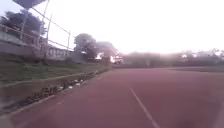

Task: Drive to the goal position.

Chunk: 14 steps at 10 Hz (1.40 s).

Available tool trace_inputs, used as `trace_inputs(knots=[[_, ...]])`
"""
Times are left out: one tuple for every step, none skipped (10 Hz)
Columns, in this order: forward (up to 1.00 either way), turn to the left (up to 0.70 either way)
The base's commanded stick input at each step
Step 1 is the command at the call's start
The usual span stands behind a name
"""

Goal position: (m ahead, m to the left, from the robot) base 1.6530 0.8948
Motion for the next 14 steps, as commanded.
trace_inputs(knots=[[0.70,0.00],[0.70,0.00],[0.70,0.00],[0.70,0.00],[0.70,0.00],[0.70,0.00],[0.70,0.00],[0.70,0.00],[0.70,0.00],[0.70,0.00],[0.70,0.00],[0.70,0.00],[0.70,0.00],[0.70,0.00]])
